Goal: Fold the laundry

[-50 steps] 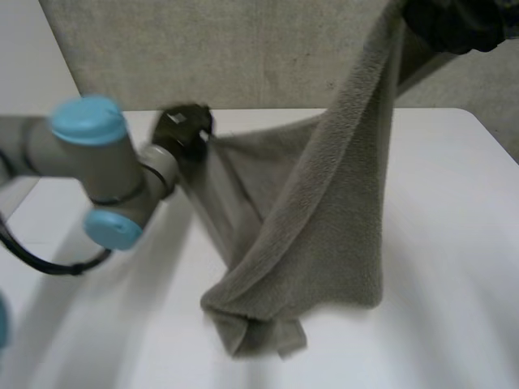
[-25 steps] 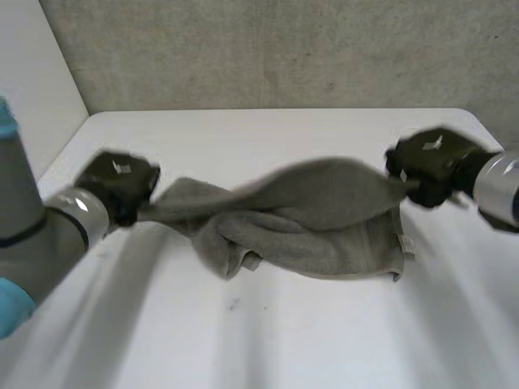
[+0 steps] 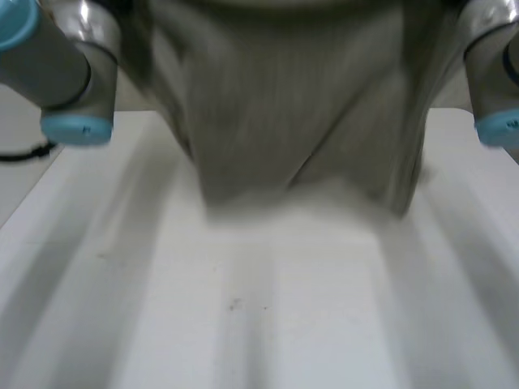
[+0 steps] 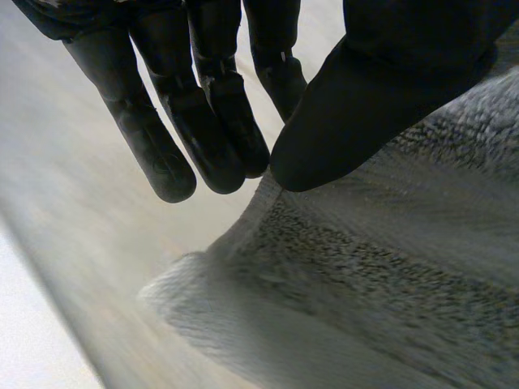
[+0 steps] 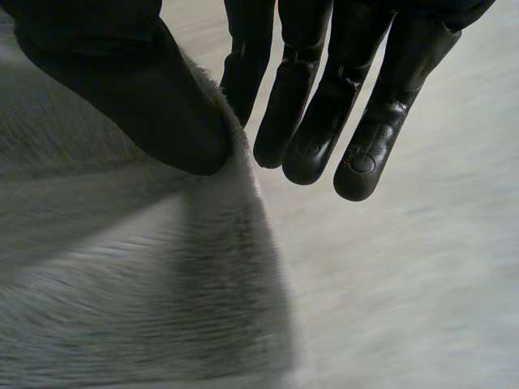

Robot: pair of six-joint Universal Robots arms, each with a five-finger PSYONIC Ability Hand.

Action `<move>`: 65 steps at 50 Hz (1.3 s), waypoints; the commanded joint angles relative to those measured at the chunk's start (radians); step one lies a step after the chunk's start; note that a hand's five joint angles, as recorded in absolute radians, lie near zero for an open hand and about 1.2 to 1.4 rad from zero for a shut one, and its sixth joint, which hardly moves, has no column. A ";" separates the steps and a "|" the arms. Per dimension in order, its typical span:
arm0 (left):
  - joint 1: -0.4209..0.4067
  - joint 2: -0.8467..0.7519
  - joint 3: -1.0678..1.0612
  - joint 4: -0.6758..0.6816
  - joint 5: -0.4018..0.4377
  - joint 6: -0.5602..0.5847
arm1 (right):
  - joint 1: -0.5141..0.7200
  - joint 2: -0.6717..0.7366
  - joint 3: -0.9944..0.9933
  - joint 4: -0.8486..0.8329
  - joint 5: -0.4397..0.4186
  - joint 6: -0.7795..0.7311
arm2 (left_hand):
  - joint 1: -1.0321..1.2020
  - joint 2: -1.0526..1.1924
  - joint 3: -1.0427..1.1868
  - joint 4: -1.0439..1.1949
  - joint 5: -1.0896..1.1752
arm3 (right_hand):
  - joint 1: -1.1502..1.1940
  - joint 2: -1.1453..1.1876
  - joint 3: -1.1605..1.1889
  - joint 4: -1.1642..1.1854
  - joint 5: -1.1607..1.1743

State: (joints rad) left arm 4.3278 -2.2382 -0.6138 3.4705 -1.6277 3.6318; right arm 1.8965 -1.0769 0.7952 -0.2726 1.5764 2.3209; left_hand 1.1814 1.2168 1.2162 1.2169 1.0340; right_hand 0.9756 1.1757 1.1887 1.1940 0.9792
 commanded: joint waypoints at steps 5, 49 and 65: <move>0.000 0.176 -0.386 0.249 -0.054 -0.050 | 0.010 -0.112 0.325 -0.181 -0.052 0.012 | 0.215 0.179 0.180 0.179 0.188 | 0.421 0.221 0.208 0.202 0.243; 0.010 0.720 -1.270 -0.590 0.054 0.116 | -0.188 -0.515 0.894 0.800 -0.280 -0.218 | 0.215 0.179 0.180 0.179 0.188 | 0.421 0.221 0.208 0.202 0.243; 0.006 0.149 -0.914 -0.182 0.029 0.110 | -0.094 -0.042 0.751 0.238 -0.171 -0.115 | 0.215 0.179 0.180 0.179 0.188 | 0.421 0.221 0.208 0.202 0.243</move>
State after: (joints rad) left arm 4.3331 -1.8946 -1.6948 3.1259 -1.5853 3.7508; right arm 1.7487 -1.2804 1.6219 0.2193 1.3432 2.1438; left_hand 1.1862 1.2177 1.2166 1.2172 1.0356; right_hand 0.9756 1.1757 1.1887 1.1940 0.9848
